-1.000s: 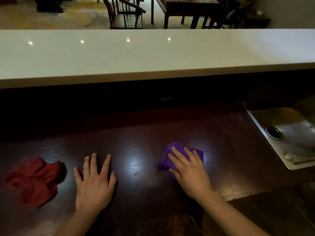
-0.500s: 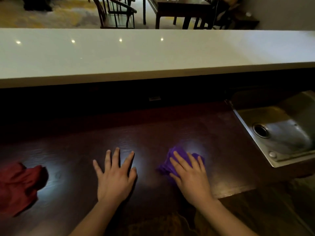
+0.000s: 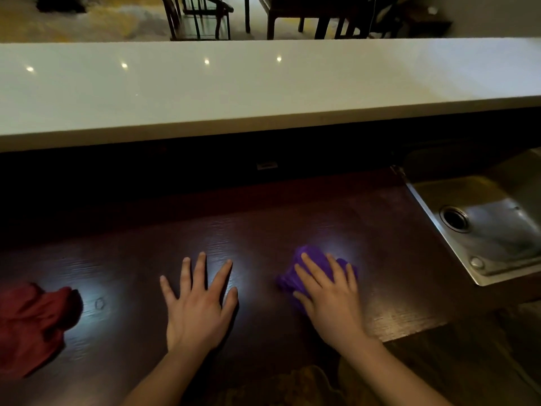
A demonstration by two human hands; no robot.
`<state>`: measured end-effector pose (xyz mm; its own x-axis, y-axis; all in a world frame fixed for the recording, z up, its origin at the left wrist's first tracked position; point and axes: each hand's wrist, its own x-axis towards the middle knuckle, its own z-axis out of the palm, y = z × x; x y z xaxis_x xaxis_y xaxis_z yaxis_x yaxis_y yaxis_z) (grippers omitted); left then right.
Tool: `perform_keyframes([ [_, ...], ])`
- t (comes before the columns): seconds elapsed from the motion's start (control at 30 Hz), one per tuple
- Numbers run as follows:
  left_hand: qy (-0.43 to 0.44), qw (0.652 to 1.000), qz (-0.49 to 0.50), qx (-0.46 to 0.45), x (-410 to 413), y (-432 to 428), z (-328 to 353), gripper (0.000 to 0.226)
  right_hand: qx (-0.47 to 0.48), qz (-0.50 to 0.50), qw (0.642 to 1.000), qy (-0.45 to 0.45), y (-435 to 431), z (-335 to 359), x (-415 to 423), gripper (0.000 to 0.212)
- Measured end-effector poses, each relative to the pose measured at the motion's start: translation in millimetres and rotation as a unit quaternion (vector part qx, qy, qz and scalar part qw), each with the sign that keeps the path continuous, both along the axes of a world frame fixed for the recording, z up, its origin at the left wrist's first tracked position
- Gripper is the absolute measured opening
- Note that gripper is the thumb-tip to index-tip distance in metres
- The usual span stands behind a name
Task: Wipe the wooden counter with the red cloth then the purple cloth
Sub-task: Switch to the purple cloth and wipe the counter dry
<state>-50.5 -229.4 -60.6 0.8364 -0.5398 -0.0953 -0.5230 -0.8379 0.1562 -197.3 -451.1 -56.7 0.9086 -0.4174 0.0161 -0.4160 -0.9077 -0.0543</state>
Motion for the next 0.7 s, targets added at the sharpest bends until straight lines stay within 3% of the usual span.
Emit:
perform_keyframes([
  [0.1, -0.005, 1.000, 0.002, -0.004, 0.6, 0.4, -2.7, 0.061, -0.019, 0.042, 0.999, -0.011, -37.0, 4.5, -12.6, 0.053],
  [0.27, -0.010, 1.000, 0.004, -0.008, 0.0, -0.1, -2.9, 0.059, 0.017, -0.207, 0.978, -0.007, -109.6, 12.0, 35.8, 0.052],
  [0.4, -0.012, 1.000, 0.005, -0.011, -0.5, -0.5, -2.9, 0.059, 0.045, -0.271, 0.961, -0.021, -112.6, 17.2, 103.5, 0.056],
  [0.47, -0.012, 1.000, 0.004, -0.013, -0.5, -0.1, -3.1, 0.058, 0.044, -0.221, 0.974, -0.019, -92.2, 16.0, 127.2, 0.056],
  [0.57, -0.017, 1.000, 0.004, -0.012, -1.4, 0.0, -4.1, 0.057, 0.024, -0.040, 0.999, -0.023, -39.7, 6.5, 140.8, 0.054],
  [0.63, -0.018, 1.000, 0.003, -0.011, -0.9, -0.3, -4.0, 0.057, 0.000, 0.092, 0.995, -0.025, -25.5, 1.7, 133.4, 0.052],
  [0.7, -0.018, 1.000, 0.004, -0.011, 0.0, -0.4, -5.1, 0.057, -0.019, 0.132, 0.991, -0.025, -53.0, 5.0, 134.1, 0.051],
])
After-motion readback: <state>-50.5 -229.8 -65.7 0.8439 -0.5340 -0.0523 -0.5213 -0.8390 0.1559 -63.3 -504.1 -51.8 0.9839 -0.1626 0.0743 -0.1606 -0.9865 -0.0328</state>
